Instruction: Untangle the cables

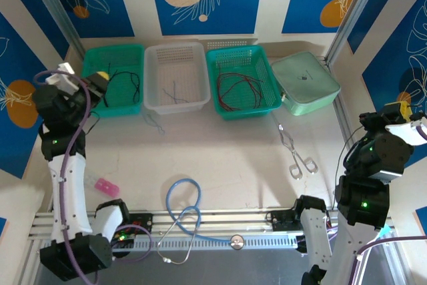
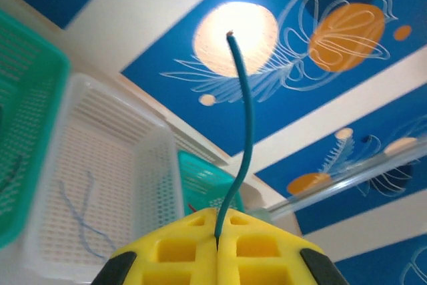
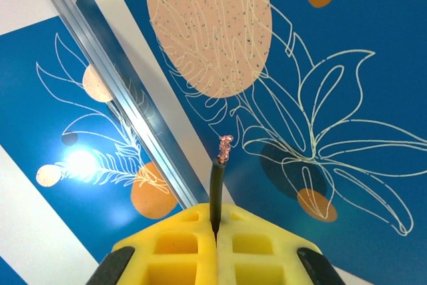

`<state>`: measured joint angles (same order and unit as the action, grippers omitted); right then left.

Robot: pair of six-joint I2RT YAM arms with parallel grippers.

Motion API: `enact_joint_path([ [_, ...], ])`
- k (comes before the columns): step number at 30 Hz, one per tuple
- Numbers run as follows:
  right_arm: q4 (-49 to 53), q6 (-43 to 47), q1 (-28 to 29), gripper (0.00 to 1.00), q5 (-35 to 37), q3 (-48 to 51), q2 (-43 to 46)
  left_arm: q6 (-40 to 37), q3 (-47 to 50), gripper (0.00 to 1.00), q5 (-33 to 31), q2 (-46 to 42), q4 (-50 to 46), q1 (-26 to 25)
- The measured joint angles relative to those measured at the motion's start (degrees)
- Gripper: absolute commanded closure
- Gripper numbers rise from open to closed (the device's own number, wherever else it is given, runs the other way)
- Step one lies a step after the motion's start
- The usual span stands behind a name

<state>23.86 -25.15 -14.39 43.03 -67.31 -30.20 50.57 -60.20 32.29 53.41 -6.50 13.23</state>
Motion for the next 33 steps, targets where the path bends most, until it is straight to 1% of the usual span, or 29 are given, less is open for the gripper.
enact_joint_path([
  [2,0.11,-0.68,0.00,1.00,-0.57,0.00,0.00,-0.28,-1.86,1.00,-1.73,0.46,-0.94,-4.50],
  [4,0.24,-1.09,0.00,1.00,-1.09,0.00,0.00,-0.74,-5.51,1.00,-2.45,2.03,-1.62,-7.69],
  [9,0.31,-1.95,0.00,1.00,-1.77,0.00,0.00,-2.05,-14.29,1.00,-5.29,6.49,-1.73,-12.70],
  [13,0.76,-2.40,0.00,1.00,-2.38,-0.09,0.00,-3.54,-22.56,1.00,-6.47,11.39,-2.75,-15.54],
  [20,1.11,-3.02,0.00,1.00,-3.43,-0.09,0.00,-5.70,-39.63,1.00,-7.76,21.64,-4.20,-18.08],
  [26,1.11,-3.02,0.00,1.00,-4.11,-0.09,0.00,-3.82,-52.59,1.00,-9.49,30.49,-2.03,-18.40],
  [33,1.11,-2.99,0.00,1.00,-4.66,-0.11,0.00,-1.31,-74.58,1.00,-12.33,45.35,-0.81,-18.43],
])
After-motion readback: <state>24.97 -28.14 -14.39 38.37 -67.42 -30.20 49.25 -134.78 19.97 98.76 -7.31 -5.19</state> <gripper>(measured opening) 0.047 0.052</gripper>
